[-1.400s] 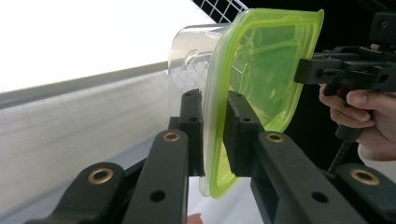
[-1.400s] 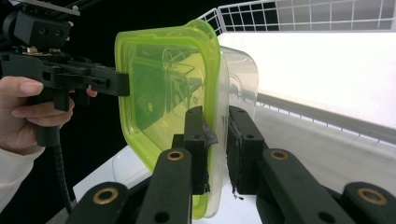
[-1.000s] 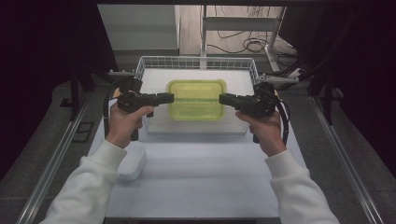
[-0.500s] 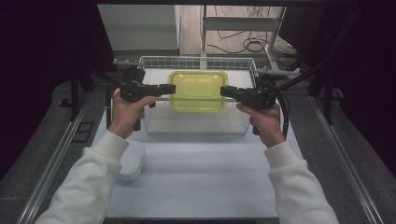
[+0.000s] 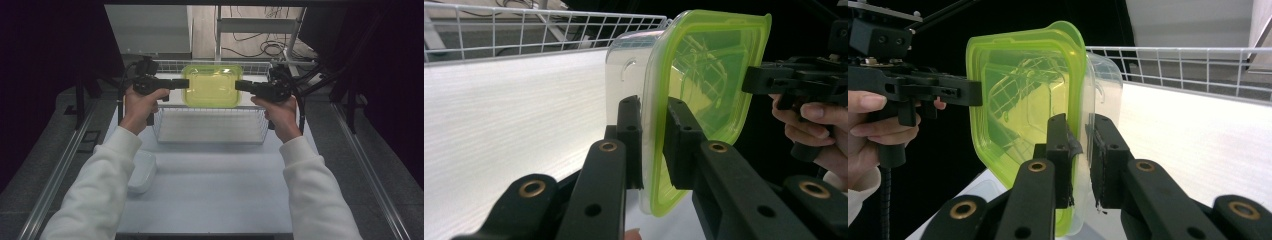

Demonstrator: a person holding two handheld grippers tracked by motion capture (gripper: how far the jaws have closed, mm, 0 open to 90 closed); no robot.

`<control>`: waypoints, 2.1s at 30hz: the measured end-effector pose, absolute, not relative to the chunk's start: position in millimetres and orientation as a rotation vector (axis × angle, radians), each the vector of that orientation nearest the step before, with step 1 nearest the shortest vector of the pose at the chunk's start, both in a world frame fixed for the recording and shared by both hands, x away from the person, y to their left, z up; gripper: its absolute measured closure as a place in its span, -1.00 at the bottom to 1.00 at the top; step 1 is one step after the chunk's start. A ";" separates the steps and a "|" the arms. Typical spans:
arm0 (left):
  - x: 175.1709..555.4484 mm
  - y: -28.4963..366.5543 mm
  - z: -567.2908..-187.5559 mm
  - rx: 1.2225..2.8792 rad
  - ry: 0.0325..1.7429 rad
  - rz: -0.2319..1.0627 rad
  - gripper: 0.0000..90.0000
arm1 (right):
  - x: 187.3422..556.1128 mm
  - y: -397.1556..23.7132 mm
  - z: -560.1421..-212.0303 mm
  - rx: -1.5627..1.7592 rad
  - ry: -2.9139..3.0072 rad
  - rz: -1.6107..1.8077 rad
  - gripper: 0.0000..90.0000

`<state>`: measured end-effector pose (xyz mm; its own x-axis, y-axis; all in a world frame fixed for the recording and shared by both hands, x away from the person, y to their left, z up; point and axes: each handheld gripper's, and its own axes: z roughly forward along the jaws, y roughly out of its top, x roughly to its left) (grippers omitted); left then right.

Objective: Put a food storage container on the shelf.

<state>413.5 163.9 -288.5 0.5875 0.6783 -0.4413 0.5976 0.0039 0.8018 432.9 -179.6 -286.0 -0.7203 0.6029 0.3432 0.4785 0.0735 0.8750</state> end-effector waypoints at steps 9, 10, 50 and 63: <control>441.7 166.6 -295.5 1.662 1.114 0.023 0.76 | 457.8 -177.8 -286.9 1.184 2.252 1.718 0.76; 445.9 167.5 -298.2 1.663 1.117 0.012 0.76 | 461.6 -177.2 -289.0 1.199 2.261 1.713 0.76; 520.5 173.3 -336.0 1.537 1.318 -0.203 0.66 | 534.6 -164.8 -317.6 1.782 2.230 1.614 0.62; 522.6 172.4 -342.3 1.519 1.293 -0.167 0.22 | 535.9 -165.0 -322.4 1.761 2.179 1.651 0.27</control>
<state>522.6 172.4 -342.3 0.3986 0.6190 -0.6768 0.7706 0.1741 0.6131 535.9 -165.0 -322.4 -0.4090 0.6676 0.6221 0.7794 -0.0990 0.6186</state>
